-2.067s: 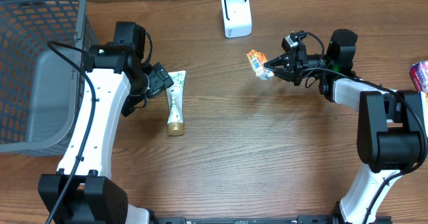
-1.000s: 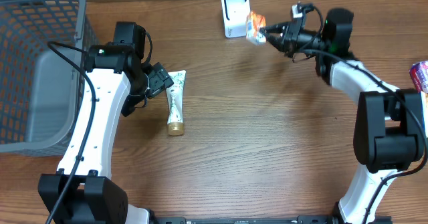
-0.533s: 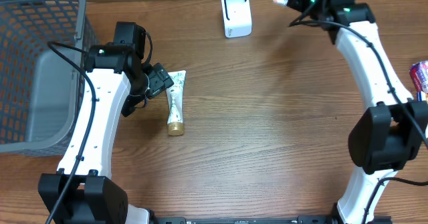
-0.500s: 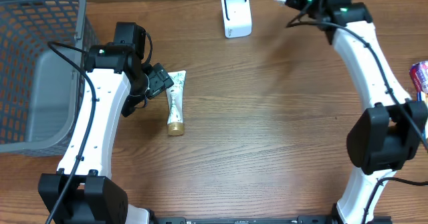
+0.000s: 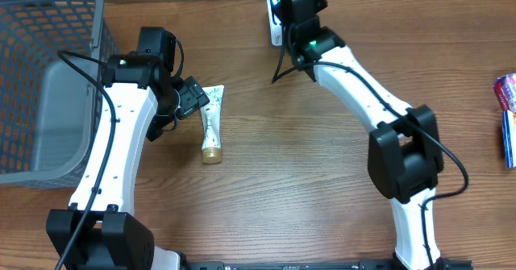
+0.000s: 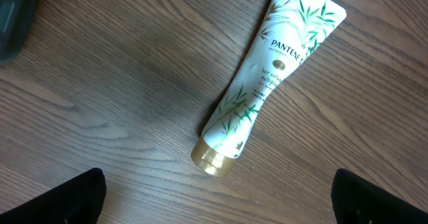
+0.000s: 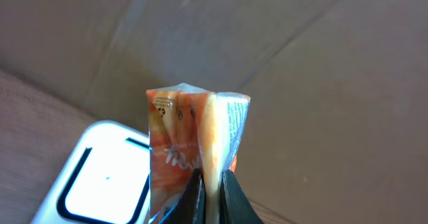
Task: Scan the item barcode
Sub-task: 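Carry the orange pack right and drop it off the table's right side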
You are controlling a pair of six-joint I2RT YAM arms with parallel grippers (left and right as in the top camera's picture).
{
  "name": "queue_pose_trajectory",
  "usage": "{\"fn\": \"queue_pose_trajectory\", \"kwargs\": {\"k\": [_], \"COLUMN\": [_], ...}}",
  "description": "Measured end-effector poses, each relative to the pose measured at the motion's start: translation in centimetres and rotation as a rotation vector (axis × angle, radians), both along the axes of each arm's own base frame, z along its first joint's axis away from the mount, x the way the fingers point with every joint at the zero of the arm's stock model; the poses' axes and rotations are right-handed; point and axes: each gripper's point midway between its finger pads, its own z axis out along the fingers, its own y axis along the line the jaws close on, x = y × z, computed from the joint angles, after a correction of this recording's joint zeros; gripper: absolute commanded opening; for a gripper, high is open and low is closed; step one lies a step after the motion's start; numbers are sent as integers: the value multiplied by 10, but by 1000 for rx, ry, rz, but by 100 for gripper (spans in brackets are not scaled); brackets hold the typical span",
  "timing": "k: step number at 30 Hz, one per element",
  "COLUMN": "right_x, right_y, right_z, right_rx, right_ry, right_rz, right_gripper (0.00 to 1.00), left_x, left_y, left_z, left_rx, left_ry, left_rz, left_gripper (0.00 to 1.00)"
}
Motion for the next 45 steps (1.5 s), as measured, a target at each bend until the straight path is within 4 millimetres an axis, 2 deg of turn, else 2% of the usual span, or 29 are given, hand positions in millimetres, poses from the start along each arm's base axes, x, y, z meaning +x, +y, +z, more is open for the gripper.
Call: {"fn": "queue_pose_trajectory", "kwargs": {"k": [8,12,17,22,27,33,36,39,42,45], "right_x": [13,12,10,12,21,25,17,4,-22,-56], "right_y": [16,27,31,25,0,-50,-89,-153,-243,-326], "right_z": [-40,-45,-52,-61,-59,-55,-55,-42,-21,-13], "right_rx": [-103,-113,-128,-135,-74,50,126,220,331,432], "right_ry": [30,44,73,90,65,96,160,203,223,237], "right_rz": [110,195,241,228,105,-120,-241,-403,-623,-832], "right_gripper": [4,4,4,4,4,4,4,4,4,4], "left_x": [0,0,0,0,0,0,0,0,0,0], "left_y": [0,0,0,0,0,0,0,0,0,0], "left_z": [0,0,0,0,0,0,0,0,0,0], "left_rx": [0,0,0,0,0,0,0,0,0,0], "left_ry": [0,1,1,1,1,1,1,1,2,1], "left_rz": [0,0,0,0,0,0,0,0,0,0], "left_gripper": [100,100,100,100,100,100,100,100,100,100]}}
